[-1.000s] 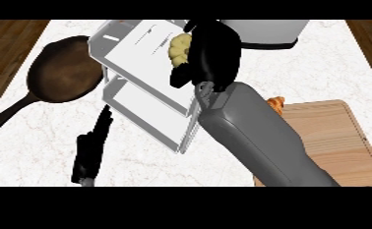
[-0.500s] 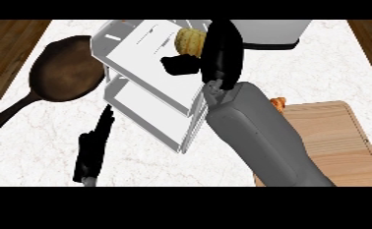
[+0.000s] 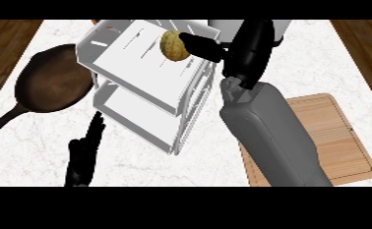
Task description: Pick the squash from the cutting board and place it in the tiered basket
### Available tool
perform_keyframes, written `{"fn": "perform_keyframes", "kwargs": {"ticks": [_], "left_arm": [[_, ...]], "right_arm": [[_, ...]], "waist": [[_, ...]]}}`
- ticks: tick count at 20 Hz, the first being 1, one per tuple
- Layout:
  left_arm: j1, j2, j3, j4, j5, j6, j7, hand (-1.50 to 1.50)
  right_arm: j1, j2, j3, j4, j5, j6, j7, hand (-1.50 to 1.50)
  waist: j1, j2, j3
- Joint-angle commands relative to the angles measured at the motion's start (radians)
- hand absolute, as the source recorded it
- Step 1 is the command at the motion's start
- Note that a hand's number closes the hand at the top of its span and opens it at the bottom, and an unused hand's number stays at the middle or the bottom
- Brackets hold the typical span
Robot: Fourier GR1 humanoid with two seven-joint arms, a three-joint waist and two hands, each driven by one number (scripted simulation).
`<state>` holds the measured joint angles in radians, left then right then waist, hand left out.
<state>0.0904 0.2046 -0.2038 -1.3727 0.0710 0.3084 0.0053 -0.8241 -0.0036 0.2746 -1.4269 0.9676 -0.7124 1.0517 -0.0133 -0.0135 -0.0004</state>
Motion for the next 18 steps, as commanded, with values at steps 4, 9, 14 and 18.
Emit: {"fn": "perform_keyframes", "kwargs": {"ticks": [4, 9, 14, 18], "left_arm": [[0.040, 0.015, 0.035, -0.031, 0.018, 0.009, -0.002, 0.00], [0.067, 0.014, 0.037, -0.046, 0.020, 0.013, -0.006, 0.00], [0.087, -0.009, 0.028, -0.033, 0.008, 0.029, -0.035, 0.00], [0.074, -0.011, 0.017, -0.050, -0.010, 0.045, -0.011, 0.00]], "right_arm": [[0.205, -0.021, -0.119, -0.368, 0.135, 0.077, 0.189, -1.50], [0.488, -0.065, -0.133, -0.722, 0.069, 0.179, 0.165, -1.50], [0.739, -0.183, -0.174, -1.061, -0.079, 0.306, 0.150, -1.50], [0.925, -0.228, -0.167, -1.226, -0.192, 0.320, 0.105, -1.50]], "waist": [[-0.057, -0.015, 0.001], [-0.072, -0.014, 0.002], [-0.076, -0.010, 0.002], [-0.074, -0.009, 0.003]]}}
